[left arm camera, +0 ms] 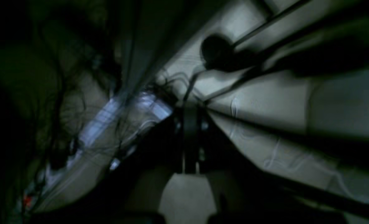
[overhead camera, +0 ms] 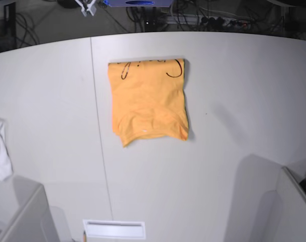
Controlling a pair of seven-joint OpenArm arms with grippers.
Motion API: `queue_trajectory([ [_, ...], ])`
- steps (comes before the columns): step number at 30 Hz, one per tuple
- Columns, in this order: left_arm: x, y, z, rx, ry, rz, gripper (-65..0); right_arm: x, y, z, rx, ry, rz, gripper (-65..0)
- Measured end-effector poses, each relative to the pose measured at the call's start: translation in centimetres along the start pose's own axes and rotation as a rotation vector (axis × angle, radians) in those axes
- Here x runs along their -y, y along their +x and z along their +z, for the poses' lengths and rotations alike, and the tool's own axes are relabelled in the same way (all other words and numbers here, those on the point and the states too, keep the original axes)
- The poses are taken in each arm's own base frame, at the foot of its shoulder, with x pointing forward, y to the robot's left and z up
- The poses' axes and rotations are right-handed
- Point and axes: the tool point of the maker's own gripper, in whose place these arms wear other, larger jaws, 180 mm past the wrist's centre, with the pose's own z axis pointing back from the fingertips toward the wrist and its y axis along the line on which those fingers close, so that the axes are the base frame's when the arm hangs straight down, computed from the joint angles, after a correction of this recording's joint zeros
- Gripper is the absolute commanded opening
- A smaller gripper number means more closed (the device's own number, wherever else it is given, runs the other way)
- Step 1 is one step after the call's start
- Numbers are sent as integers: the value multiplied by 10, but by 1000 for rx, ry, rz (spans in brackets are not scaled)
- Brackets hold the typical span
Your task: Fold the T-shirt properly
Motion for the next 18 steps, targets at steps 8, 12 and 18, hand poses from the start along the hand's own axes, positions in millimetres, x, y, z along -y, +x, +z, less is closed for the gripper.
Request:
queue_trajectory([
  [8, 4, -73, -52, -209, 100, 174, -650, 13, -30, -66, -152, 23, 269, -650],
  [12, 6, -109, -74, -354, 134, 252, -650, 29, -32, -73, -88, -15, 308, -650],
  [18, -38, -89, -79, -200, 328, 352, -650, 15, -23, -77, -2, 8, 317, -650],
])
